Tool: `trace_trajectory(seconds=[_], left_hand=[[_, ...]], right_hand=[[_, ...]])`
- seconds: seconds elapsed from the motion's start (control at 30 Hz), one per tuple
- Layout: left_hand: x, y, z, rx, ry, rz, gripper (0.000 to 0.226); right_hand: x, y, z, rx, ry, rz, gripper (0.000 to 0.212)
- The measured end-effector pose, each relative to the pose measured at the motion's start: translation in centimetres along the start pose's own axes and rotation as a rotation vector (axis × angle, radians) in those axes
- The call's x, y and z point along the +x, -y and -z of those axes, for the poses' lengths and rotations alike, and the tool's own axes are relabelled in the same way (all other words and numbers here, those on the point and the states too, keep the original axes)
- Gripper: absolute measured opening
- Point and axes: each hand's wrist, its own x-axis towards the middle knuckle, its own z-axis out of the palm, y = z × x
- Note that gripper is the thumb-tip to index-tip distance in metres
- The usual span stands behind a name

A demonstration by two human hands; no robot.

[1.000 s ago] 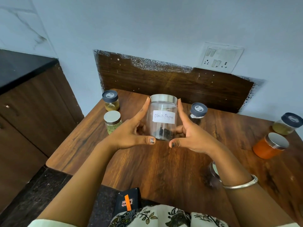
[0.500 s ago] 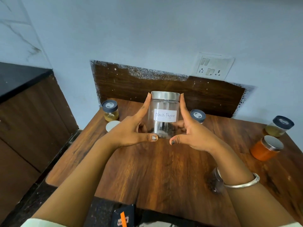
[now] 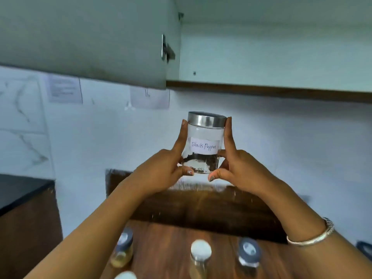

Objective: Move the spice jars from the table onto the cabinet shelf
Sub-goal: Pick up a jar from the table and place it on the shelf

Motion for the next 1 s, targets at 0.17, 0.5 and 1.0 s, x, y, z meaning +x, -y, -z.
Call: trace_trajectory(seconds=[0.17, 0.5, 1.0], left_hand=[[6.7, 0.9, 4.2, 0.125, -0.116, -0.009, 0.096], [18.3, 3.3, 8.2, 0.194, -0.329, 0.029, 0.097], [24.8, 5.8, 7.6, 0.224, -0.409, 0.269, 0.065]], right_hand=[[7.7, -0.9, 3.9, 0.002, -0.134, 0.090, 0.126], [19.4, -3.1, 8.2, -0.001, -0.349, 0.164, 0.123], [28.0, -5.4, 9.1, 0.116, -0.218, 0.087, 0.107]])
